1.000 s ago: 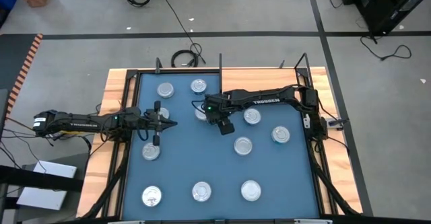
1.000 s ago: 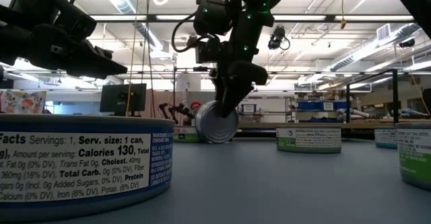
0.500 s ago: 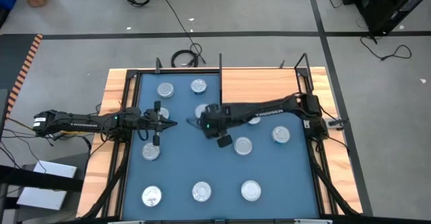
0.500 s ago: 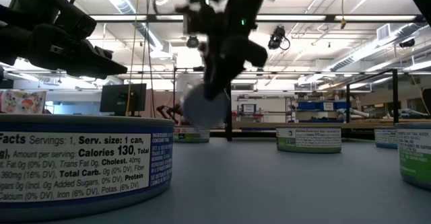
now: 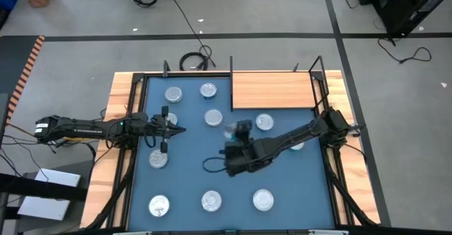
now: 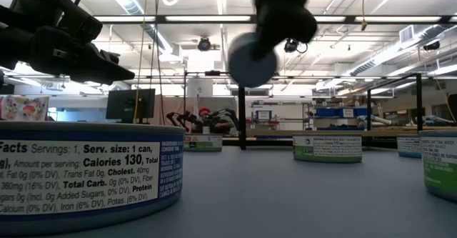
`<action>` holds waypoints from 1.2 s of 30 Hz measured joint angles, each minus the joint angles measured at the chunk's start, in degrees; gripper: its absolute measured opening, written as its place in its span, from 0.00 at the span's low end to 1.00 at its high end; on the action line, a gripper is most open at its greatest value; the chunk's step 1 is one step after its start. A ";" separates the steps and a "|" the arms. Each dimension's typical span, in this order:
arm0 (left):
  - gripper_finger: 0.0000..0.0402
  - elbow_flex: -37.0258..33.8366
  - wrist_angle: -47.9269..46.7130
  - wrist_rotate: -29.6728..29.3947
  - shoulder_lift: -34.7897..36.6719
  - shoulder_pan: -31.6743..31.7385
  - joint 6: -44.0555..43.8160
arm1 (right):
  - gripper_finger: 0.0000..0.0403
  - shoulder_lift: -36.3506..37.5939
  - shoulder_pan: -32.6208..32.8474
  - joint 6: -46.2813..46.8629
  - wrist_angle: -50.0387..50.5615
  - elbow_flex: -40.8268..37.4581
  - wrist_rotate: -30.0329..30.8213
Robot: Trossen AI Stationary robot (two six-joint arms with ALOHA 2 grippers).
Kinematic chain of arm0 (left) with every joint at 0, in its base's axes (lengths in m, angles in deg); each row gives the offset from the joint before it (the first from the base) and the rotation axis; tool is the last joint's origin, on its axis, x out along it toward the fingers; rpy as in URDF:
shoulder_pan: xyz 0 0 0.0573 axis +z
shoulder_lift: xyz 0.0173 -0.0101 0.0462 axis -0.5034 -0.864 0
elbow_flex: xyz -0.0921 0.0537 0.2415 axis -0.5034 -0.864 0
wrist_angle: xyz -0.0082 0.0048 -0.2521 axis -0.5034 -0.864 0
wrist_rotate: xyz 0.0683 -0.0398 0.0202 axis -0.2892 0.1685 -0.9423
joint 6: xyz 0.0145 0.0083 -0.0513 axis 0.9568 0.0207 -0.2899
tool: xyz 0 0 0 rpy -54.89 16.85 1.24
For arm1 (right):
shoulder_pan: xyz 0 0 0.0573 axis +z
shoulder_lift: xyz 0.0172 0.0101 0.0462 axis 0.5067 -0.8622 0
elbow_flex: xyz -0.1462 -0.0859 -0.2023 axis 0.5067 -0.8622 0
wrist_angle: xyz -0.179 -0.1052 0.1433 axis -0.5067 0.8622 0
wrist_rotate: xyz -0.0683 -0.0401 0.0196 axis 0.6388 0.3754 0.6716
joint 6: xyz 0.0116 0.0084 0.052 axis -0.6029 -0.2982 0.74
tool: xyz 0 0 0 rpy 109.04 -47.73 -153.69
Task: Stack canned seafood by type on shelf
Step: Put the center yellow and blue tuna can on the shelf
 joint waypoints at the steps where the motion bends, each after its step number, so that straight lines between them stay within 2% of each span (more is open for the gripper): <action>1: 0.04 0.02 0.04 0.00 0.00 0.00 -0.02 | 0.35 0.00 0.00 4.17 4.53 -0.49 1.15; 6: 0.04 0.01 0.06 0.00 0.00 0.00 -0.02 | 0.35 1.11 -2.13 21.25 19.99 -5.81 4.34; 13: 0.04 0.02 0.11 0.00 -0.02 0.00 -0.02 | 0.35 9.63 -11.80 22.54 15.98 -20.56 3.84; 17: 0.04 0.02 0.11 -0.02 -0.02 0.00 -0.01 | 0.35 15.65 -19.72 18.55 10.57 -29.23 3.81; 23: 0.04 0.02 0.12 -0.02 -0.02 0.00 0.08 | 0.35 21.88 -30.77 4.38 -5.05 -38.75 1.59; 31: 0.04 0.02 0.65 -0.04 -0.02 0.00 0.15 | 0.35 21.90 -43.40 -9.64 -17.43 -43.35 3.26; 36: 0.04 0.00 1.05 -0.04 -0.02 0.00 0.22 | 0.35 21.92 -49.73 -14.49 -20.09 -43.43 4.91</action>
